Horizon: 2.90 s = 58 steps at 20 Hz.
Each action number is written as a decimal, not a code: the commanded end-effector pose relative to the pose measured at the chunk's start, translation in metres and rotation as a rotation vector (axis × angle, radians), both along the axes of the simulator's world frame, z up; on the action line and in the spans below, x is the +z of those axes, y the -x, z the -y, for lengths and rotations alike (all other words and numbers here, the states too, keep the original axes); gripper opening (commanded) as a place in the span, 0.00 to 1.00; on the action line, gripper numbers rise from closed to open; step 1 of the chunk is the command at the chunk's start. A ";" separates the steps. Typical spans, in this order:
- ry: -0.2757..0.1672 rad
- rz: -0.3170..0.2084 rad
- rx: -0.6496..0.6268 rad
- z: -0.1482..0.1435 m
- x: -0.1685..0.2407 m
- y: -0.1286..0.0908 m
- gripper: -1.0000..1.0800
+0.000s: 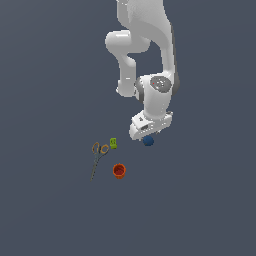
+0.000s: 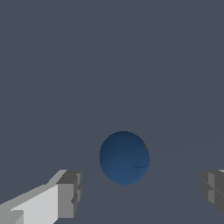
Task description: Pick up a designated object from a clutter of objects.
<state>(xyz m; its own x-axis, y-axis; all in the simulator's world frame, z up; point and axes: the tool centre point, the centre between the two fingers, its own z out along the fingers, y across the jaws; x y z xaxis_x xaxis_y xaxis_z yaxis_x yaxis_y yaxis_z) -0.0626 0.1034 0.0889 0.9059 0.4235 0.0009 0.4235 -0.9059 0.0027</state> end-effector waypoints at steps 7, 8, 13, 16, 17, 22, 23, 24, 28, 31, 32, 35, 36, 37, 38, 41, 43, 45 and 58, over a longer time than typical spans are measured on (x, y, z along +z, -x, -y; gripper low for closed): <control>-0.002 -0.002 0.015 -0.003 -0.008 0.005 0.96; -0.002 -0.002 0.015 -0.003 -0.009 0.005 0.96; -0.002 -0.002 0.016 -0.004 -0.024 0.006 0.96; -0.002 -0.002 0.017 -0.004 -0.038 0.007 0.96; -0.002 -0.002 0.017 -0.004 -0.042 0.007 0.96; -0.002 -0.002 0.017 -0.004 -0.056 0.007 0.96; -0.002 -0.002 0.017 -0.004 -0.057 0.007 0.96; -0.002 -0.002 0.017 -0.004 -0.058 0.007 0.96; -0.002 -0.002 0.017 -0.004 -0.058 0.007 0.00; -0.002 -0.002 0.017 -0.004 -0.058 0.007 0.00; -0.002 -0.002 0.017 -0.004 -0.058 0.007 0.00; -0.002 -0.002 0.017 -0.004 -0.058 0.007 0.00; -0.002 -0.001 0.017 -0.004 -0.057 0.007 0.00; -0.002 -0.001 0.017 -0.003 -0.057 0.007 0.00; -0.002 -0.001 0.017 -0.003 -0.056 0.006 0.00; -0.002 -0.001 0.017 0.001 -0.051 0.005 0.00; -0.002 -0.001 0.017 0.005 -0.045 0.003 0.00; -0.002 -0.001 0.017 0.010 -0.037 0.001 0.00; -0.005 -0.002 0.019 0.075 0.058 -0.026 0.00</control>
<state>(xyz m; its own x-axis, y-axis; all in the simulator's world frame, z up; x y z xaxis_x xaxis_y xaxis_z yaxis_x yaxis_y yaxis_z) -0.0404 0.0379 0.1323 0.8980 0.4400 0.0003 0.4400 -0.8980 -0.0017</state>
